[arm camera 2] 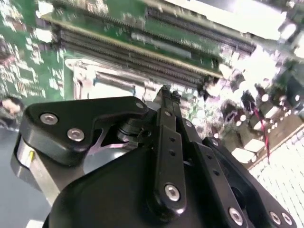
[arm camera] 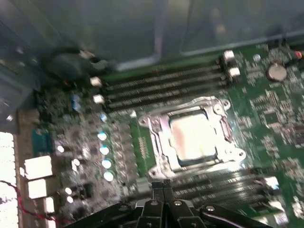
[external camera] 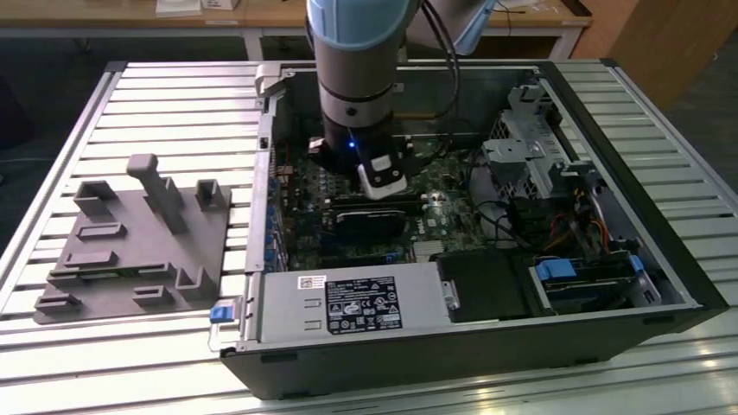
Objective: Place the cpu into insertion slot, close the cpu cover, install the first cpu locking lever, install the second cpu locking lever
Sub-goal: 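Install the second cpu locking lever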
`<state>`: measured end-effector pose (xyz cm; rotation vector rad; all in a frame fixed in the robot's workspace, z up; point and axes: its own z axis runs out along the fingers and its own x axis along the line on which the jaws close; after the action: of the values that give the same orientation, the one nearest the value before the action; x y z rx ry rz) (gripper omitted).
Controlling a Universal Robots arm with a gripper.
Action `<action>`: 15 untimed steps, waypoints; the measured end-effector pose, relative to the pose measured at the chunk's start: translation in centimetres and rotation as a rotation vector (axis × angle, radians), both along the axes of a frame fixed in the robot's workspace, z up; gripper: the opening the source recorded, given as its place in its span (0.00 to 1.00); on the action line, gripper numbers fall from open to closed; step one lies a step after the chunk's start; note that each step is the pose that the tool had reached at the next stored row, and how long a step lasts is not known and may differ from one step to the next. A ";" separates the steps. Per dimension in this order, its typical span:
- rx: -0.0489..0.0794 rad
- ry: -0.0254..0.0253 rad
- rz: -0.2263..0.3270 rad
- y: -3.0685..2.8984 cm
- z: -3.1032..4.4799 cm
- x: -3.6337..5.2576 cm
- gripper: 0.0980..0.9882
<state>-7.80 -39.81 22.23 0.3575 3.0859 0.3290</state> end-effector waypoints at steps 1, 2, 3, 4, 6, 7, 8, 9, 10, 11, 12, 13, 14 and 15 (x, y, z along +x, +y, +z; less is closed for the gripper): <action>-0.003 0.0004 0.000 0.00 -0.01 0.33 0.01; -0.004 0.0010 0.000 0.00 -0.01 0.70 0.01; -0.006 0.0017 0.000 0.00 0.00 1.07 0.01; -0.007 0.0024 0.000 0.00 0.00 1.49 0.01; -0.008 0.0046 0.000 0.00 0.00 2.32 0.01; -0.008 0.0060 0.000 0.00 0.00 2.74 0.01; -0.008 0.0076 0.000 0.00 0.00 3.15 0.01; -0.008 0.0091 0.000 0.00 -0.01 3.57 0.01; -0.008 0.0106 0.000 0.00 -0.01 3.97 0.01; -0.008 0.0120 0.000 0.00 0.00 4.28 0.01; -0.008 0.0125 0.000 0.06 -0.01 4.39 0.01; -0.009 0.0125 0.000 0.18 -0.02 4.41 0.01; -0.009 0.0126 0.000 0.37 -0.04 4.42 0.01; -0.009 0.0125 0.001 0.63 -0.07 4.42 0.01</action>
<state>-3.38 -39.18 22.16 0.3590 3.0988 0.3147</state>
